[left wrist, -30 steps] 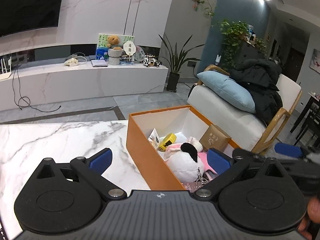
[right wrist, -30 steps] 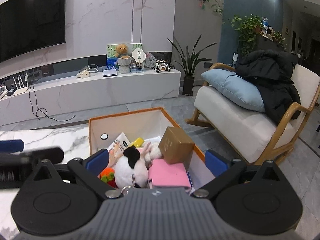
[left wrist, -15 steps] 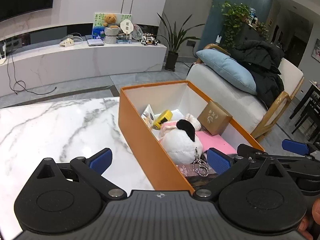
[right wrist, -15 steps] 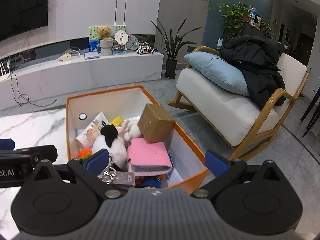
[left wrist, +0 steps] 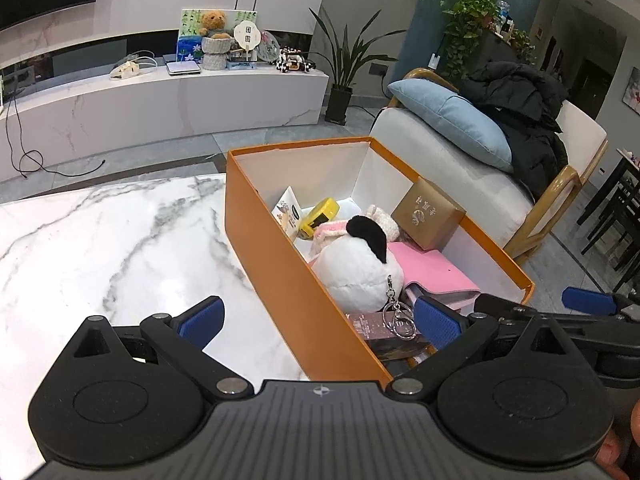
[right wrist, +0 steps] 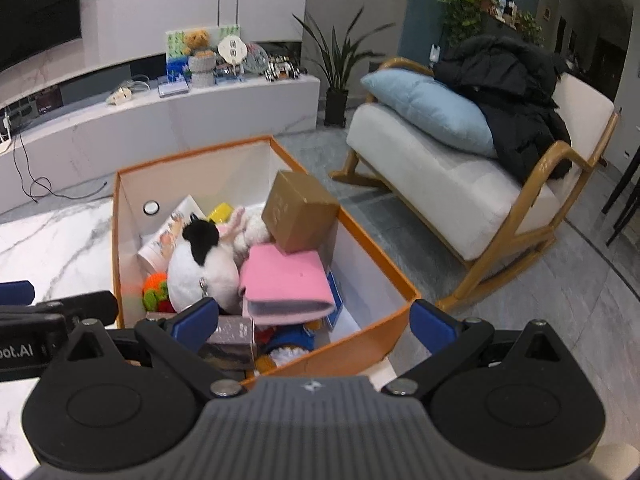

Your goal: Organize objects

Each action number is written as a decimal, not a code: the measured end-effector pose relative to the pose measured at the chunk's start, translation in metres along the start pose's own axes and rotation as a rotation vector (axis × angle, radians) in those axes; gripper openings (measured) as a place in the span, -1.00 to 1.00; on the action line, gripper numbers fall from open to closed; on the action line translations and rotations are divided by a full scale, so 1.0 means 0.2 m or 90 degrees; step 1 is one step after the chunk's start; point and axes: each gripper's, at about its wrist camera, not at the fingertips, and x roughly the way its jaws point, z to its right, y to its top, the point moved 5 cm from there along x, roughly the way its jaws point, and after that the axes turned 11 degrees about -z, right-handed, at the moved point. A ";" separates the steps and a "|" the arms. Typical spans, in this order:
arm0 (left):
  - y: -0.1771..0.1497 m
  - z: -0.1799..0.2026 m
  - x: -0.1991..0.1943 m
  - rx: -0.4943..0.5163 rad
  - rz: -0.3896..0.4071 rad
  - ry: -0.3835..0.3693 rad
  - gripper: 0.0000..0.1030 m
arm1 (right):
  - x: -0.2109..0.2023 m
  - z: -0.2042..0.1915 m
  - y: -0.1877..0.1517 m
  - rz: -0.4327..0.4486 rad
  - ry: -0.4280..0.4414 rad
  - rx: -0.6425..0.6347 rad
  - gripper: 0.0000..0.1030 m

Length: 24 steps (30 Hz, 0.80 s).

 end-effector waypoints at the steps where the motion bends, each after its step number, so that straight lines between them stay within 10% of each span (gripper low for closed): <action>1: 0.00 0.00 0.00 0.000 0.000 0.000 1.00 | 0.01 0.00 0.00 -0.003 0.003 0.003 0.97; 24: -0.01 0.01 0.02 0.002 -0.006 0.006 1.00 | 0.04 0.00 -0.02 -0.025 -0.002 0.006 0.97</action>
